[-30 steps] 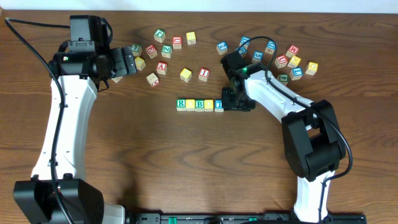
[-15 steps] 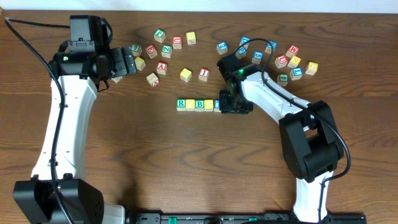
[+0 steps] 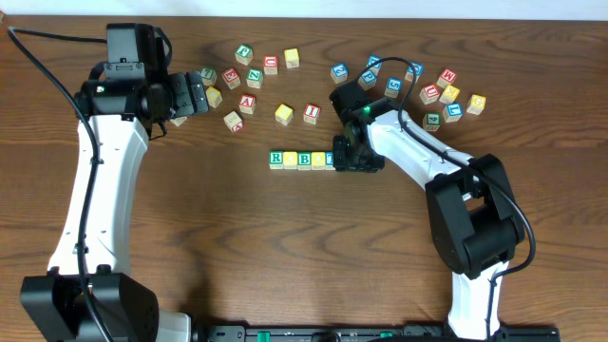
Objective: Spell out ROBOT
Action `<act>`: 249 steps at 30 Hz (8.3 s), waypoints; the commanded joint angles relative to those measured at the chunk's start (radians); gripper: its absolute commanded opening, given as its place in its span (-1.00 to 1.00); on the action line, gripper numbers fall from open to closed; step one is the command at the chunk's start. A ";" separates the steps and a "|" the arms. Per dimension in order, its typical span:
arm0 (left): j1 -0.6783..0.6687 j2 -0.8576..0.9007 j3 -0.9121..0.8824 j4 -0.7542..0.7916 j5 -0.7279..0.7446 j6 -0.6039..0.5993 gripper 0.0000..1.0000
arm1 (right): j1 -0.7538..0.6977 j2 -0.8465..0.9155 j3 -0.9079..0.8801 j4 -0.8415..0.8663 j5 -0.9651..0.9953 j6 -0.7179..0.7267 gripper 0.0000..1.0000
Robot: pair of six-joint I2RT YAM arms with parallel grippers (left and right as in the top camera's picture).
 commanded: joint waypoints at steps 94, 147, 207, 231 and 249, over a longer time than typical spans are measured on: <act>0.002 -0.007 0.023 -0.002 -0.006 0.006 0.95 | -0.441 -1.262 -0.433 0.334 0.126 -0.380 0.99; 0.002 -0.007 0.023 -0.003 -0.006 0.006 0.95 | -0.498 -2.086 -1.476 0.779 0.106 -0.405 0.99; 0.002 -1.525 -1.494 0.855 -0.084 0.327 0.95 | -0.498 -2.085 -1.476 0.779 0.106 -0.405 0.98; 0.002 -1.610 -1.511 0.734 -0.083 0.323 0.95 | -0.498 -2.085 -1.476 0.779 0.106 -0.405 0.99; 0.002 -1.610 -1.511 0.734 -0.083 0.323 0.95 | -0.498 -2.084 -1.476 0.779 0.106 -0.405 0.98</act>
